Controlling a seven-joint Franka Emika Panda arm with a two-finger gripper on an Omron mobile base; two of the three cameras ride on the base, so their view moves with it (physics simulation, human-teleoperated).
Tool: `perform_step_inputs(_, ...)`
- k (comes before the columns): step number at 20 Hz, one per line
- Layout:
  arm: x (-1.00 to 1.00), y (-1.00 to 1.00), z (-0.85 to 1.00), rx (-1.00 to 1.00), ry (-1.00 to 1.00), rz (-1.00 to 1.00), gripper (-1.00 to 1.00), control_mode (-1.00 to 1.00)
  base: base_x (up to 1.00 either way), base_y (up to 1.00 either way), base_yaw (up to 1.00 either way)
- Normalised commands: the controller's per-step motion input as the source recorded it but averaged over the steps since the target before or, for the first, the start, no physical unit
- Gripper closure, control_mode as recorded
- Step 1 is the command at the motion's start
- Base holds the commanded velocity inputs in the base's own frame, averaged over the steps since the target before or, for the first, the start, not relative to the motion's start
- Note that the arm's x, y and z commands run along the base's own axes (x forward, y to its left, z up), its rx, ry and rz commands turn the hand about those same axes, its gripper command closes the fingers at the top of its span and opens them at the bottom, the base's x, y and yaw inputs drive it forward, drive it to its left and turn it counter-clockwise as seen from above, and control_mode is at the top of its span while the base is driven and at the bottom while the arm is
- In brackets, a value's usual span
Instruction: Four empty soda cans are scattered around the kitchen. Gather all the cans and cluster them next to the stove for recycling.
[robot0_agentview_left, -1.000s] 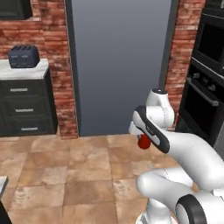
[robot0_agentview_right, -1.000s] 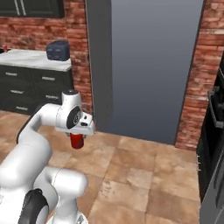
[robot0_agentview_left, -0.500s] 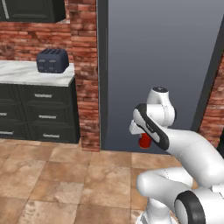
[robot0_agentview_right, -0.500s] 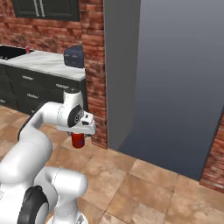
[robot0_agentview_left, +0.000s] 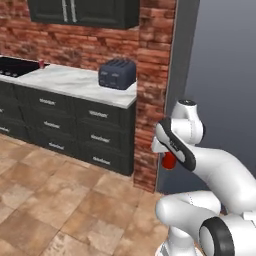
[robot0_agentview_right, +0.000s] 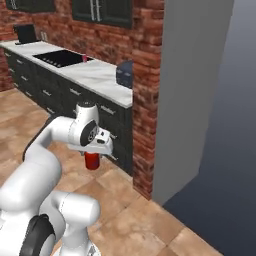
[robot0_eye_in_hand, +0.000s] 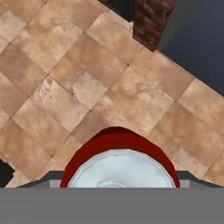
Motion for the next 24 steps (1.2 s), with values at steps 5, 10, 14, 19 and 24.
perform_step_inputs(5,0.0,0.0,0.0,0.0,0.0,0.0,1.0,1.0,1.0,0.0,0.73)
perform_step_inputs(10,0.0,0.0,0.0,0.0,0.0,0.0,1.0,1.0,1.0,0.0,0.77)
perform_step_inputs(14,0.0,0.0,0.0,0.0,0.0,0.0,1.0,1.0,1.0,0.0,0.77)
perform_step_inputs(19,0.0,0.0,0.0,0.0,0.0,0.0,1.0,1.0,1.0,-0.07,0.69)
perform_step_inputs(24,0.0,0.0,0.0,0.0,0.0,0.0,1.0,1.0,1.0,-0.76,0.05)
